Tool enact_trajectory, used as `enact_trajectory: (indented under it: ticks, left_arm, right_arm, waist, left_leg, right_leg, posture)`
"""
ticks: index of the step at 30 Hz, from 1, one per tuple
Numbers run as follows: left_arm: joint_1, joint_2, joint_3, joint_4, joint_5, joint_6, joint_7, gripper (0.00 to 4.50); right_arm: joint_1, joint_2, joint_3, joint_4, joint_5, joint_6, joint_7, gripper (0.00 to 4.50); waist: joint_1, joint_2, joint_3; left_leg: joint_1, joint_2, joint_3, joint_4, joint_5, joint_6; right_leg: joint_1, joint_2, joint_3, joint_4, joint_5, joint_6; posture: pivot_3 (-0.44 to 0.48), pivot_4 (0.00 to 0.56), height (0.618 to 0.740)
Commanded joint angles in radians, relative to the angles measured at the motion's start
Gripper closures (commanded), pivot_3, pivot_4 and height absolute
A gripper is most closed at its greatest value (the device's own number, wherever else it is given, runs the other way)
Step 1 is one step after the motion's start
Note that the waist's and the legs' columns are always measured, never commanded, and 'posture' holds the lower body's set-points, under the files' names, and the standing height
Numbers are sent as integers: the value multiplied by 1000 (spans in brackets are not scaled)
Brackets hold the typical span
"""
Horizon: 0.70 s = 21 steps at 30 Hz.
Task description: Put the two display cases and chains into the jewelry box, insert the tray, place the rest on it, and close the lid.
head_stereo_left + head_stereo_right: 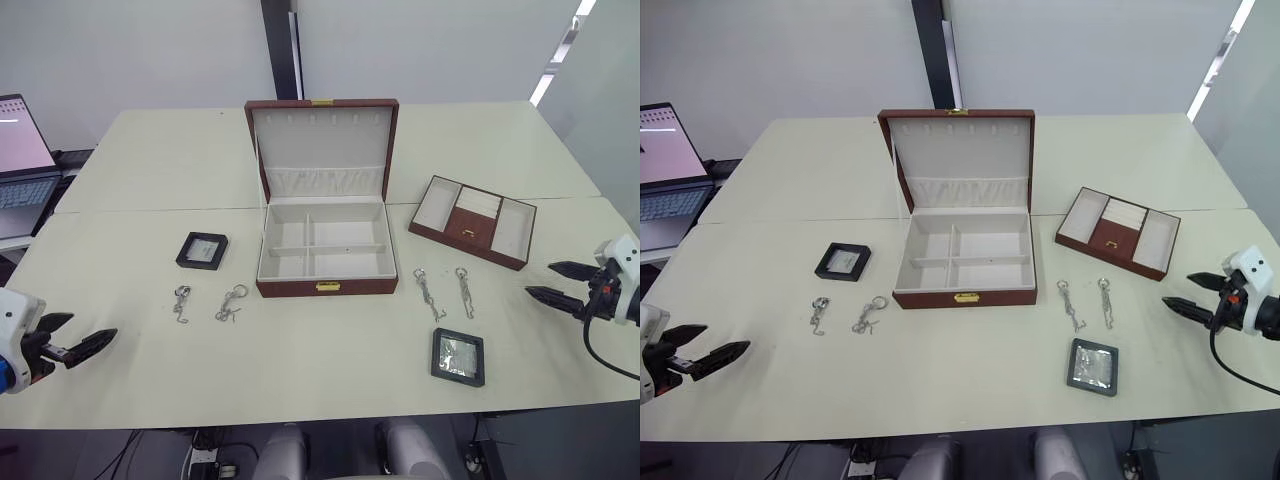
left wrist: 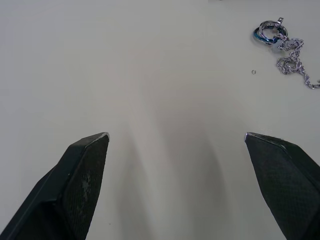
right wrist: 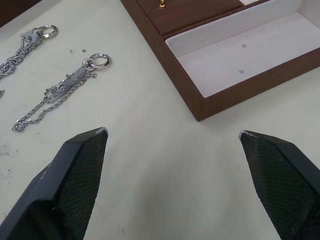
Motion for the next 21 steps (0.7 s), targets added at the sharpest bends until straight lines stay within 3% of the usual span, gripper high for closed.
enact_trajectory:
  ticks: [1,8,13,18,21]
  left_arm:
    - [-28,-22,44,-47,-41,-17,27,0]
    - [-55,-91,30,-119,-66,-27,85,0]
    - [-98,-69,-67,-134,-27,-56,49,0]
    - [-160,-126,-90,-179,-56,-36,98,0]
    - [-121,-201,-108,-249,-55,-22,149,0]
  right_arm:
    - [-29,-7,-24,-73,48,29,31,29]
    - [-19,33,-55,-424,232,220,12,29]
    - [24,101,9,-753,334,314,-50,29]
    - [31,157,70,-941,368,339,-120,29]
    - [41,175,78,-980,386,338,-142,29]
  waist:
    - [0,0,0]
    - [2,0,0]
    - [11,0,0]
    - [20,0,0]
    - [20,-1,0]
  left_leg:
    - [0,0,0,0,0,0]
    - [0,1,-1,0,0,0]
    - [-1,1,-1,0,0,0]
    - [-1,1,-1,1,0,0]
    - [-1,1,-1,1,0,0]
  right_leg:
    - [0,0,0,0,0,0]
    - [0,0,0,0,0,0]
    - [0,0,0,0,0,0]
    - [0,-1,-1,0,0,0]
    - [0,-1,0,-1,0,0]
  posture:
    - [0,150,740]
    - [0,150,740]
    - [0,150,740]
    - [0,150,740]
    - [0,150,740]
